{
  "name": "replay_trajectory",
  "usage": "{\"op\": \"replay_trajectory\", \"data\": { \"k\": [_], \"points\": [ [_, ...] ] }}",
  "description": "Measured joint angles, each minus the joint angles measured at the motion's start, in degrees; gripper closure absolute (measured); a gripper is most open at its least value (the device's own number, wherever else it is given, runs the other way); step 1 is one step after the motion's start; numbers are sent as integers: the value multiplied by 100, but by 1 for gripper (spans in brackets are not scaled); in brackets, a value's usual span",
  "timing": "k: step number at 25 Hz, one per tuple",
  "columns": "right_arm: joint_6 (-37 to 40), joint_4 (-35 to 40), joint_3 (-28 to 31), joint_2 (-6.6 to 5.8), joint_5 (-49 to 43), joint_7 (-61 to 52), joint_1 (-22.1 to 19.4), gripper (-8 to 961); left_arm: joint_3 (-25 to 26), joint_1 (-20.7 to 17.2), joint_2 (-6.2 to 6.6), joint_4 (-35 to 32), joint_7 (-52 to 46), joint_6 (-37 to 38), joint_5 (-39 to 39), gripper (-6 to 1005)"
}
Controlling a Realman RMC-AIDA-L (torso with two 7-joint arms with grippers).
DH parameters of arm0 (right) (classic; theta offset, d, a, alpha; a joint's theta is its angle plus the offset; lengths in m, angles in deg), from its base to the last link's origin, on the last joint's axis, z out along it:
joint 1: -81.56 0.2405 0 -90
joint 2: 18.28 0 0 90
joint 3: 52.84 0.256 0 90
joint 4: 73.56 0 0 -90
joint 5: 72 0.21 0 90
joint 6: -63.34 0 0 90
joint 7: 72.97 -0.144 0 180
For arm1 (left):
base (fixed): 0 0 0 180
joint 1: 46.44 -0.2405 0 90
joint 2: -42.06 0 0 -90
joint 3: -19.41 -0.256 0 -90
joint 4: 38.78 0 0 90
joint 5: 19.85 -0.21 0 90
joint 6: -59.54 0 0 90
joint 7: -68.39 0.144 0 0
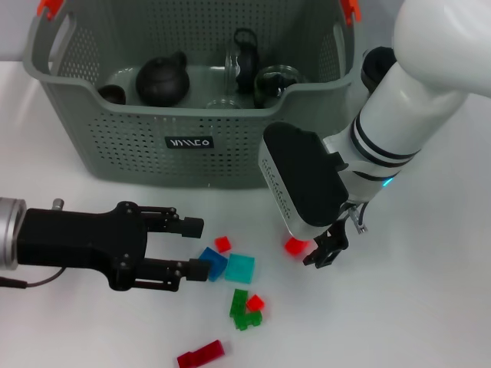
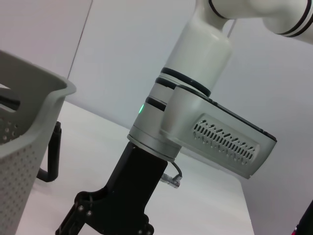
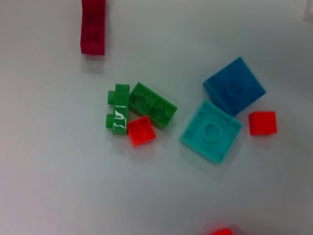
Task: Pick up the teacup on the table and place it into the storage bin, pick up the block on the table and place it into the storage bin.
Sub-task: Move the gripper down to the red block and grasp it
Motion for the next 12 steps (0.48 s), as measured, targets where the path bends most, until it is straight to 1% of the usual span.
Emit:
{"op": "replay_trajectory", "data": {
  "k": [10,12],
  "points": [
    [-177,-209,34,-6,112,47,-18,200,70,4,-10,-8,-1,0,-8,286],
    [-190,-238,36,-9,132,55,-18,248,69,-1,-10,-8,-1,-4,-1,286]
  ]
}}
